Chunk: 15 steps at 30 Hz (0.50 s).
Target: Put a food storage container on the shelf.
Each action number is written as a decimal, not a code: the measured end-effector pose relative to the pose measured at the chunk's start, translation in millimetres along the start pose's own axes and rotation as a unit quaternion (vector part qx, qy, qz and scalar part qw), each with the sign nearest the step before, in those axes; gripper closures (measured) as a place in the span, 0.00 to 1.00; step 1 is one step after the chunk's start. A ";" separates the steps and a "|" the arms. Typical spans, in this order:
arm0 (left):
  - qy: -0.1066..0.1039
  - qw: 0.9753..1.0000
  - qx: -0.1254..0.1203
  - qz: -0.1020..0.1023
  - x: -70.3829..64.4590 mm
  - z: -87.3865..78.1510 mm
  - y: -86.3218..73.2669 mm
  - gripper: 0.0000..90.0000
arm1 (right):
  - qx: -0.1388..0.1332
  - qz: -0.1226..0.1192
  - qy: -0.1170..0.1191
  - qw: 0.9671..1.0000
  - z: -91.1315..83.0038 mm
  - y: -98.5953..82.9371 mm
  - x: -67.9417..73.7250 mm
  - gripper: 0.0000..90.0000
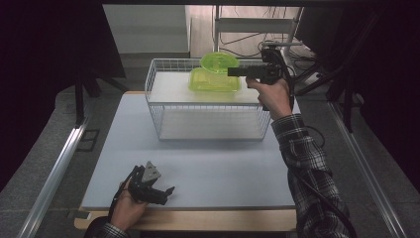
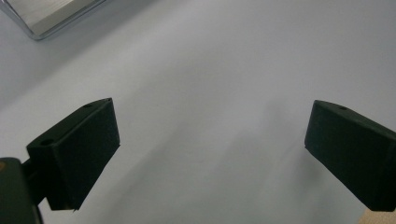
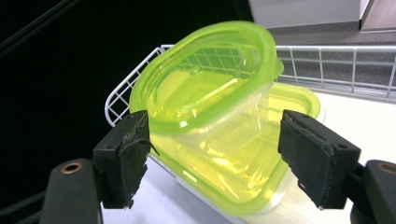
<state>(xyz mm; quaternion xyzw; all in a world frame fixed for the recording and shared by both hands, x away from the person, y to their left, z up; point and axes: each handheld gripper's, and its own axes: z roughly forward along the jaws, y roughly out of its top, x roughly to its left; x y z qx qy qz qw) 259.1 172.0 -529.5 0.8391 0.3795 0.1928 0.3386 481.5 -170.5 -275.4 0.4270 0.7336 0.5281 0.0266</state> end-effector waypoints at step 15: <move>-0.002 1.000 -0.003 -0.002 0.5 0.1 -0.2 0.03 | 0.006 -0.051 -0.002 0.999 -12.0 -38.9 -1.5 0.13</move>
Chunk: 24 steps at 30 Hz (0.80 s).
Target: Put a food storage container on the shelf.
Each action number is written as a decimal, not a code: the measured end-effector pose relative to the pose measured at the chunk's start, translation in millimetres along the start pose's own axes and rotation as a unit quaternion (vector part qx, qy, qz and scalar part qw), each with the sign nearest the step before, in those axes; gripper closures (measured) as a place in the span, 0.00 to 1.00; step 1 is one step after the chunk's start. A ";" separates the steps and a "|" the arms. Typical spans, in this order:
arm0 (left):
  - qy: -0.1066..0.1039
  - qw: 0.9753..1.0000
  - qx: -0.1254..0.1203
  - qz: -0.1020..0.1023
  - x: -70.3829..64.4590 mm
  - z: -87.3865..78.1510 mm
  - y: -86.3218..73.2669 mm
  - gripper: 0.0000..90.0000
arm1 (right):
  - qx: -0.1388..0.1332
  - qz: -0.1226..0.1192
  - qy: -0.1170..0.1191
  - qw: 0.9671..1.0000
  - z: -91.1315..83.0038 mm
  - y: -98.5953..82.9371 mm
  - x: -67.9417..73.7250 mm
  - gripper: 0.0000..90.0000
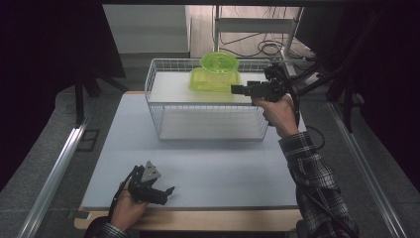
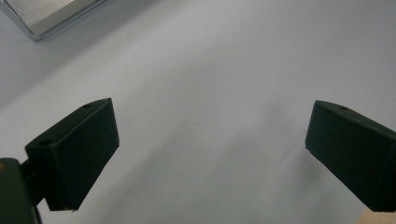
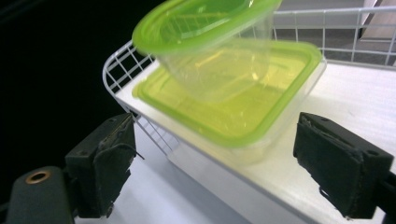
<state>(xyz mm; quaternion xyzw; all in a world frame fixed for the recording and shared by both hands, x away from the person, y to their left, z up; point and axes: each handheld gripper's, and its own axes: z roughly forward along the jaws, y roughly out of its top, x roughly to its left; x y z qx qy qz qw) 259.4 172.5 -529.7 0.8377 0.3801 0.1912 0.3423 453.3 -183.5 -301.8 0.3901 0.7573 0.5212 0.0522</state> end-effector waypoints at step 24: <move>0.000 1.000 0.000 -0.001 0.3 0.2 -0.2 0.02 | 0.040 -0.084 -0.028 0.995 1.4 -64.3 11.8 0.04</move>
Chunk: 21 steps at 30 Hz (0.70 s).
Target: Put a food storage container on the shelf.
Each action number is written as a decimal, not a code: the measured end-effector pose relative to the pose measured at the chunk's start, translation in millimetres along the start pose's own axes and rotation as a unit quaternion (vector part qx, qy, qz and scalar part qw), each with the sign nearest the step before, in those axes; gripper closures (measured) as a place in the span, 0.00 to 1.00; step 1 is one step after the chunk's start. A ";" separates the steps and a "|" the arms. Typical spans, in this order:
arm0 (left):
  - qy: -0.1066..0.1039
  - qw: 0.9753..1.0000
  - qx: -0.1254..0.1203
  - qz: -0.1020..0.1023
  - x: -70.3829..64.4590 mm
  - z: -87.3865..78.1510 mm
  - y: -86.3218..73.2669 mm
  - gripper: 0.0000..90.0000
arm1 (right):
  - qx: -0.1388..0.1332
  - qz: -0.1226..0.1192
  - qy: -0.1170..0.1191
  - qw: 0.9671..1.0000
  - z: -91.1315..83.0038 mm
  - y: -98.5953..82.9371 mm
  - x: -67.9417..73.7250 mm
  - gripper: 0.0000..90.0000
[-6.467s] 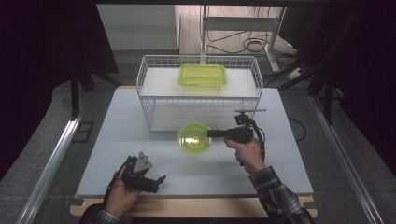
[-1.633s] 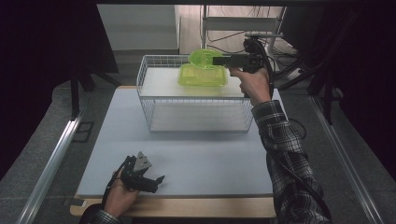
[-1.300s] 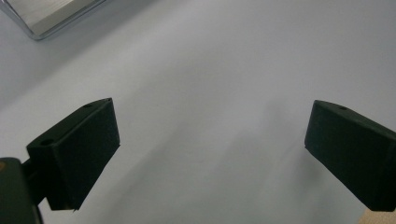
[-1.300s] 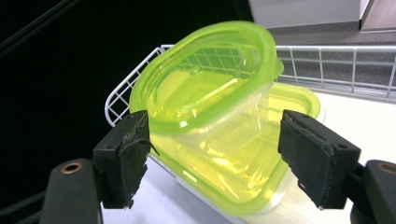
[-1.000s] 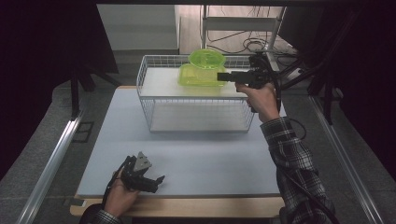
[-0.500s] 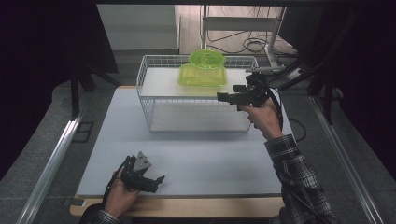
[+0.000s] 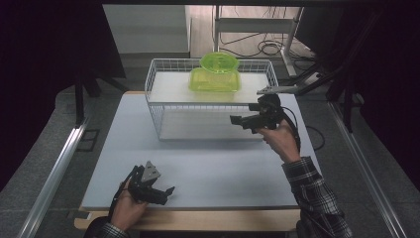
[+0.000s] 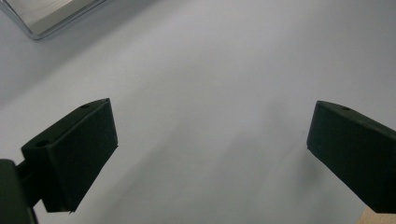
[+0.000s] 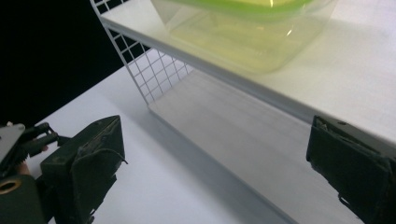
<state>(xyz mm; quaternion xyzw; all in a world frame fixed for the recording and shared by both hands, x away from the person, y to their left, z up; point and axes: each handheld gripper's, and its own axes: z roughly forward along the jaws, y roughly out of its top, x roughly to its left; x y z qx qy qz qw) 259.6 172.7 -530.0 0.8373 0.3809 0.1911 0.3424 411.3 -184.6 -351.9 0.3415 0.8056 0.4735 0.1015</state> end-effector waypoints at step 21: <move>-0.004 1.000 -0.002 -0.003 0.4 -0.3 0.0 0.01 | 0.010 -0.030 -0.042 0.999 -0.3 -59.1 7.9 0.00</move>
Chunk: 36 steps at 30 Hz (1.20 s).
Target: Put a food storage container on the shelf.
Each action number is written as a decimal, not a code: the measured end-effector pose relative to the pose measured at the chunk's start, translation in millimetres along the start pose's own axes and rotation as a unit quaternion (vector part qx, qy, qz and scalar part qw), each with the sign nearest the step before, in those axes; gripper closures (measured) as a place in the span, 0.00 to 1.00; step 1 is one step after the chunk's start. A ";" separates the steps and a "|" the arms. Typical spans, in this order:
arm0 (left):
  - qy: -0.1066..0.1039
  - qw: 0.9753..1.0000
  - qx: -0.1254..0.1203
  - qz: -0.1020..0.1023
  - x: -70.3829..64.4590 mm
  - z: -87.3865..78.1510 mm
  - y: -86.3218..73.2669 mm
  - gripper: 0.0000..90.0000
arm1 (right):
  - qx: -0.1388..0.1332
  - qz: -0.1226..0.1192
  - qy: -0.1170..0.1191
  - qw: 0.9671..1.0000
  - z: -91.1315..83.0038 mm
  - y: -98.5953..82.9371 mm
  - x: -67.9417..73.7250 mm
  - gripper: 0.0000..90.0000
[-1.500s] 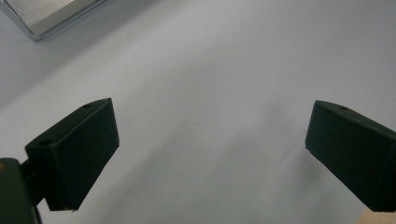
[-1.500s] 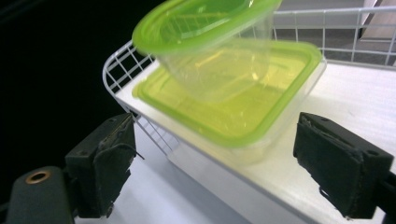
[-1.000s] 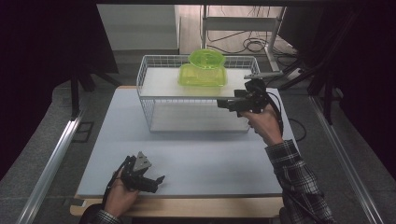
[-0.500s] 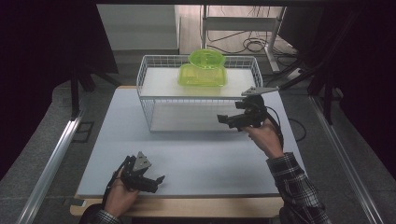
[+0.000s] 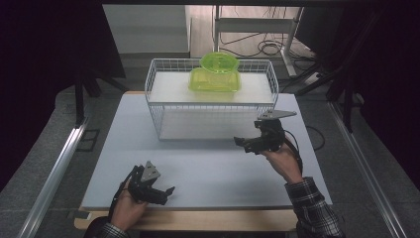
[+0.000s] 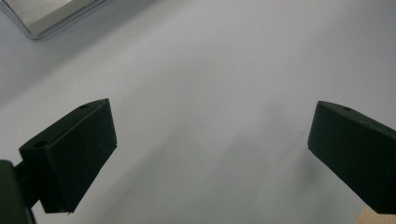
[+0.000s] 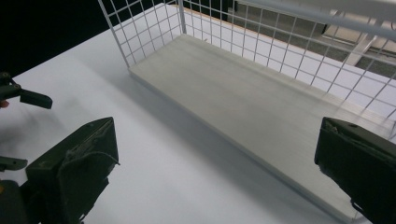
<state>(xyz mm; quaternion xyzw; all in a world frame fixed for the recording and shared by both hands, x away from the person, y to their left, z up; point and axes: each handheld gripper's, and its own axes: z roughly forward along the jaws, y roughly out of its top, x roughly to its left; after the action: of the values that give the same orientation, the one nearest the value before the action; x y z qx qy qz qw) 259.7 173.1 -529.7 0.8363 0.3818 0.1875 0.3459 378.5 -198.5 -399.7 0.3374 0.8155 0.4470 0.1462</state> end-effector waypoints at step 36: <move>0.000 1.000 0.003 0.006 -1.3 1.2 -0.4 0.01 | 0.045 -0.002 -0.046 0.998 10.8 -96.7 7.0 0.00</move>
<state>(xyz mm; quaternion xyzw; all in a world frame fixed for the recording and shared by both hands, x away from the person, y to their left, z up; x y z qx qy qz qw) 259.3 171.8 -530.9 0.8396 0.3770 0.1887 0.3424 338.7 -223.0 -485.3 0.3624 0.8275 0.3941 0.1689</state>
